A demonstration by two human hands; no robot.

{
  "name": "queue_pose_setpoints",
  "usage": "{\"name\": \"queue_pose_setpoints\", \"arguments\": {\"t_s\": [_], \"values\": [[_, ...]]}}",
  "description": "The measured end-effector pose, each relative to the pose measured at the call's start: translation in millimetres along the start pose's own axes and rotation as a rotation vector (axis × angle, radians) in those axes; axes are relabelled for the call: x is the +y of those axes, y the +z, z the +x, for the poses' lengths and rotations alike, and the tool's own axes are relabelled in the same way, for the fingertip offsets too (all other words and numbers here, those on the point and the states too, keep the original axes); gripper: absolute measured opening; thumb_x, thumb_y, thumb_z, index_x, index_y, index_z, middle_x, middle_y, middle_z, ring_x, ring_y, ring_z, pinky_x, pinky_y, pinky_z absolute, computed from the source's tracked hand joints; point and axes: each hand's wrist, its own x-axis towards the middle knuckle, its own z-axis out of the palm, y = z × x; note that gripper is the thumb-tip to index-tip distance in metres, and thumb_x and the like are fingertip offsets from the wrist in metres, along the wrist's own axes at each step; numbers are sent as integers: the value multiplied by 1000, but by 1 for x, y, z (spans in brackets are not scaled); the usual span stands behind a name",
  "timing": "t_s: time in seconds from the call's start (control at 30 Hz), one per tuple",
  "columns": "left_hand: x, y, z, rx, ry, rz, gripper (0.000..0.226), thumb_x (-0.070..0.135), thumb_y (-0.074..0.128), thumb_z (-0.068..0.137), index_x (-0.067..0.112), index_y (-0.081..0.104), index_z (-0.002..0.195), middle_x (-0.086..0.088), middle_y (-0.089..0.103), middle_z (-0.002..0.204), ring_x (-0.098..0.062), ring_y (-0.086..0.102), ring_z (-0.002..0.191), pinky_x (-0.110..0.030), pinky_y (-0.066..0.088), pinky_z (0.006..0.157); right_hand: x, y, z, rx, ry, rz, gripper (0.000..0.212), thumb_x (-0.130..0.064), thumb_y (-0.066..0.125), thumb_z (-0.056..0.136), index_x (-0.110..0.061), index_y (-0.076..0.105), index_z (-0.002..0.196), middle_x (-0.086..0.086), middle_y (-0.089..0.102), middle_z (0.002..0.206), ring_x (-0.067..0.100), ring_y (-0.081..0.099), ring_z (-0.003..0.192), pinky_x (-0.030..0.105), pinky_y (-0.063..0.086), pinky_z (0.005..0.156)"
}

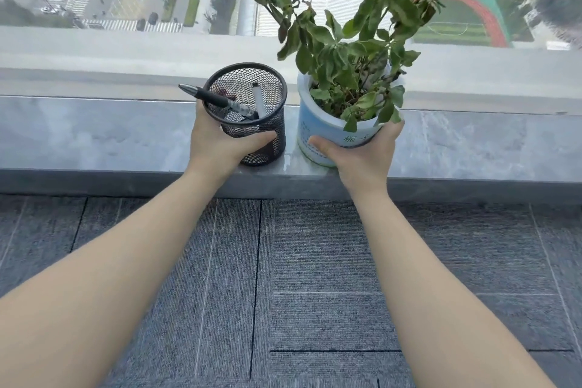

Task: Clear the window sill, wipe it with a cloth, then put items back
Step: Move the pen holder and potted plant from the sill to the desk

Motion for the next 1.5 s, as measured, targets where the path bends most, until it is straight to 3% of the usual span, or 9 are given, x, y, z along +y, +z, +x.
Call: {"name": "queue_pose_setpoints", "arguments": {"t_s": [0.17,0.3,0.47,0.73,0.9,1.0,1.13,1.27,1.5], "values": [[6,-6,-2,10,-7,-26,94,39,78,38,7,39,118,-8,57,115,-20,56,108,-43,46,98,-8,3,-5,19,-46,15,94,-23,86,47,-6,35,124,8,49,123,13,50,112,15,49,89],[26,-19,-14,8,-19,-26,91,38,78,40,10,40,117,-13,57,117,-23,56,109,-49,45,97,-32,1,-18,21,-56,39,91,-27,85,46,-10,36,121,8,47,125,15,50,114,20,49,91],[83,-49,-42,13,-39,-46,84,38,78,39,15,40,111,-14,56,117,-25,55,110,-51,44,98,-97,-15,-38,-35,-54,36,80,-12,86,50,-14,32,109,-11,48,105,-17,51,91,8,49,76],[236,-117,-97,44,-65,-91,67,39,75,40,36,40,97,11,54,101,-10,54,100,-24,44,87,-269,-34,-82,-121,-26,45,80,-20,82,48,-22,34,113,-18,48,104,-10,52,95,9,49,76],[330,-163,-124,82,-48,-105,78,38,77,39,27,38,106,11,53,103,-12,54,102,-28,45,91,-379,-52,-101,-150,-68,11,78,-22,83,46,-30,34,106,-18,46,103,-7,51,96,15,50,80],[389,-191,-143,102,-24,-77,81,37,78,40,24,38,109,16,52,100,-7,53,99,-11,44,83,-441,-60,-115,-195,-86,26,77,-26,84,43,-35,34,101,-19,46,101,-14,50,91,8,48,73],[450,-219,-178,196,14,-72,83,31,80,44,15,39,114,16,52,97,-3,53,95,-3,42,76,-512,-69,-135,-267,-120,69,82,-38,80,37,-33,34,105,-16,49,101,0,53,94,17,51,75],[493,-244,-233,318,27,-71,87,38,79,40,18,37,114,8,52,103,-14,51,102,-18,42,85,-563,-80,-165,-388,-178,104,83,-38,80,37,-34,35,107,-4,52,107,19,56,102,41,54,84],[536,-304,-355,579,-1,-84,76,42,74,39,31,40,106,6,54,106,-22,54,108,-49,46,96,-632,-85,-243,-675,-257,88,76,-43,79,36,-38,36,99,-8,53,103,9,55,96,38,53,83]]}}
